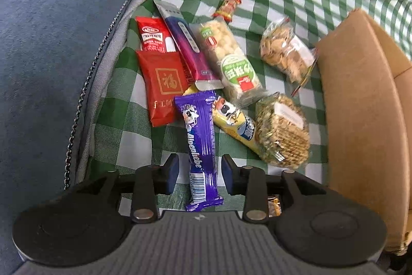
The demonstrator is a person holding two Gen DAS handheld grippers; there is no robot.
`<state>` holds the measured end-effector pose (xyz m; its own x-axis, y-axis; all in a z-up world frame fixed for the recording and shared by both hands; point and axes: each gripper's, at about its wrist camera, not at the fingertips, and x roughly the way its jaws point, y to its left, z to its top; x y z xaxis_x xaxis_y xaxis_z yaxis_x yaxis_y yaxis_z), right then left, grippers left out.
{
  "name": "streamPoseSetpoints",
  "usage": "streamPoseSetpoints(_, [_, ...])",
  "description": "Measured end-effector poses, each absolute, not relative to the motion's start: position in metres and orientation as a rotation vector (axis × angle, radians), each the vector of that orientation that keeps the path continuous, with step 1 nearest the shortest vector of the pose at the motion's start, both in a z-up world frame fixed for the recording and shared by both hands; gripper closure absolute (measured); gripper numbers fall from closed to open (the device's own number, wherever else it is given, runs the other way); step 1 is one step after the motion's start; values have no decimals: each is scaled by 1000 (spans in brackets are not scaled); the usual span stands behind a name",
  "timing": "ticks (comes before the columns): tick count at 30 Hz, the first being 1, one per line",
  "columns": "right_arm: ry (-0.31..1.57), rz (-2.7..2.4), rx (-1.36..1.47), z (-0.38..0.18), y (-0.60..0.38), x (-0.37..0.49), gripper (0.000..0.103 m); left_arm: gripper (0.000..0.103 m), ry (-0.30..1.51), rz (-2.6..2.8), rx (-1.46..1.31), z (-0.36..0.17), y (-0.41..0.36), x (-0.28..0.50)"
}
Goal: Organize snacks
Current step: 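Lift the purple bar with the left tool while the right tool lifts the brown bar, then carry the brown bar over the box with the right tool while the left tool carries the purple bar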
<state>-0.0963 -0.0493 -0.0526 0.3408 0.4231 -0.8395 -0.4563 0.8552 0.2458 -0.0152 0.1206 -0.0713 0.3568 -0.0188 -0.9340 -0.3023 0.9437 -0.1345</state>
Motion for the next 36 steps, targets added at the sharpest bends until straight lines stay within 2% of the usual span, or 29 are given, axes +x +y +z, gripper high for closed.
streamPoseSetpoints(3, [1075,584,-54,-52,-45,-94,49,63,1223,178,-282,-79,117,-11])
streamPoseSetpoints(4, [1071,587,-64,-52,-43,-94,52,72,1234,174,-276,-83,116,-10])
streamPoseSetpoints(5, [1064,584,-76,-51,-43,-95,59,81,1243,170,-270,-85,115,-10])
streamPoseSetpoints(8, [1056,589,-83,-49,-44,-95,62,85,1216,182,-254,-82,113,-11])
streamPoseSetpoints(18, [887,581,-95,9,-54,-103,62,86,965,176,-353,-28,120,-36])
streamPoseSetpoints(27, [671,523,-57,79,-127,-86,62,86,782,123,-365,12,94,-49])
streamPoseSetpoints(32, [537,468,-56,84,-183,-80,62,86,705,78,-345,23,70,-50])
streamPoseSetpoints(36, [544,371,18,66,-221,-73,62,86,658,63,-339,26,55,-49])
